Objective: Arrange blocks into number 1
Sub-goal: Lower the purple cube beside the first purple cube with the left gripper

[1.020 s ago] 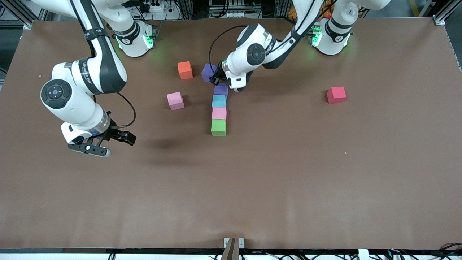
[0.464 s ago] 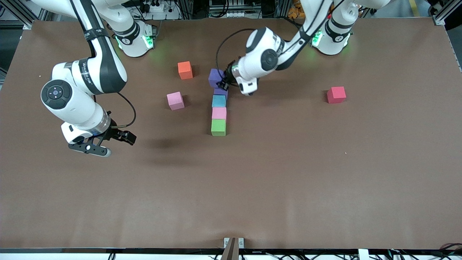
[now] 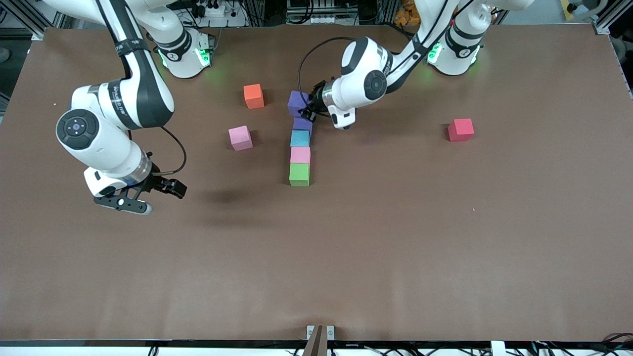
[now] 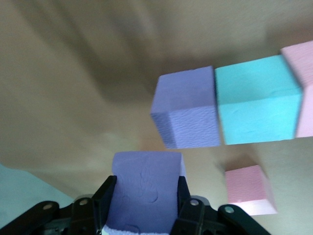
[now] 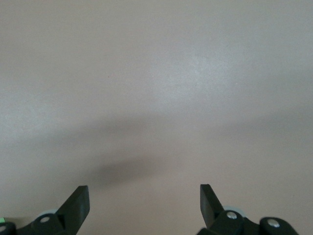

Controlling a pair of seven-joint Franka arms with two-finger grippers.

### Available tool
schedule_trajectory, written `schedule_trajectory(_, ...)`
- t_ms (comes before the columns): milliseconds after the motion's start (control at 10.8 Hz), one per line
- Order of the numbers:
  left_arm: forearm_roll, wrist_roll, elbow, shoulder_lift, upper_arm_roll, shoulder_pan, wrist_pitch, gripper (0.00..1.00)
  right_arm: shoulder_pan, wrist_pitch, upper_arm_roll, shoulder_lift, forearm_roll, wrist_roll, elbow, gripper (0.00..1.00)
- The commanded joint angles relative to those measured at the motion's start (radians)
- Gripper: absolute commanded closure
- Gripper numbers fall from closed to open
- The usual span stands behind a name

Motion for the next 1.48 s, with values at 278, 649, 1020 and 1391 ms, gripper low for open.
schedule_trajectory(278,-0.198,0.147,-0.115,-0.101,-0.046,0.011,0.079,1.00,-0.010,-0.001,0.010,-0.012,-0.001,0.015,-0.005,0.00)
schedule_trajectory(649,-0.339,0.295,-0.143,-0.090,-0.054,-0.003,0.129,1.00,-0.011,-0.004,0.010,-0.010,-0.001,0.015,-0.006,0.00)
schedule_trajectory(1020,-0.402,0.348,-0.148,-0.058,-0.054,-0.010,0.166,1.00,-0.011,-0.001,0.010,-0.010,-0.001,0.015,-0.005,0.00)
schedule_trajectory(1391,-0.502,0.450,-0.138,-0.006,-0.054,-0.063,0.241,1.00,-0.011,0.005,0.010,-0.006,-0.001,0.015,-0.003,0.00)
